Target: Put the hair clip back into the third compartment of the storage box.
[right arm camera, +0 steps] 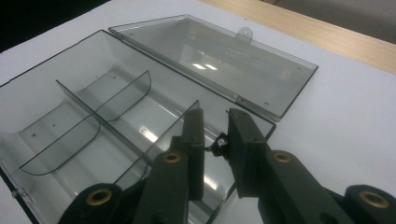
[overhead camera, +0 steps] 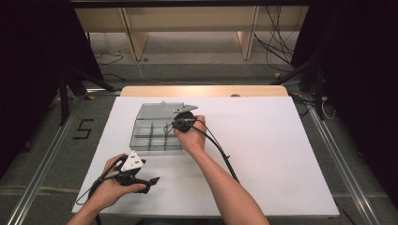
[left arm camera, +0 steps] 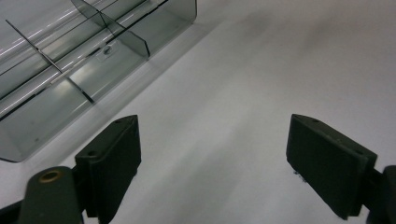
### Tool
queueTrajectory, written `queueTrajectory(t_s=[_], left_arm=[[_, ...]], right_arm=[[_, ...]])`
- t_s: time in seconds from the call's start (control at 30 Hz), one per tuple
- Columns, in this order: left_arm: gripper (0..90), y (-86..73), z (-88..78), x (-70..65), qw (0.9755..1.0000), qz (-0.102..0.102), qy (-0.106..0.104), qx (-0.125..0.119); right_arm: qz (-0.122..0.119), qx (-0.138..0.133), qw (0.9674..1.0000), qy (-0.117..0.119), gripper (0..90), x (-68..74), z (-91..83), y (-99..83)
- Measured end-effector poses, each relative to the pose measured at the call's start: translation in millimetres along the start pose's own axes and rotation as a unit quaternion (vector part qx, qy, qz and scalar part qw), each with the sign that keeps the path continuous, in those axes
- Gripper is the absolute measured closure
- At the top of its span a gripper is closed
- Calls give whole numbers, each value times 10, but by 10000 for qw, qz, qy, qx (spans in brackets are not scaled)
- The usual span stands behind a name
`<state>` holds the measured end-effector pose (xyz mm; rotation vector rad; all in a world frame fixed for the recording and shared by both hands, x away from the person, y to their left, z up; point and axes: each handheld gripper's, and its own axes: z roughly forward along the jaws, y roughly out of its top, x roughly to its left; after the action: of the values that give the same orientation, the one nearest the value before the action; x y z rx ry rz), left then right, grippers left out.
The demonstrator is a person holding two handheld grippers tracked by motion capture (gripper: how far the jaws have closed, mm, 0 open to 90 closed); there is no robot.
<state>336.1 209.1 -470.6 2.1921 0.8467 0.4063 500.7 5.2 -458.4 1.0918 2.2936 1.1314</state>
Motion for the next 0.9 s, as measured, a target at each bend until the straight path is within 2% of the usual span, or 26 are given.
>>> queueTrajectory(t_s=[0.47,0.9], left_arm=[[176,-1,-1,4,10000,11,14,-4],[175,1,2,-1,10000,5,-2,5]], right_arm=[[-63,46,10000,-7,775,59,94,36],[-43,122,9999,-42,775,35,137,22]])
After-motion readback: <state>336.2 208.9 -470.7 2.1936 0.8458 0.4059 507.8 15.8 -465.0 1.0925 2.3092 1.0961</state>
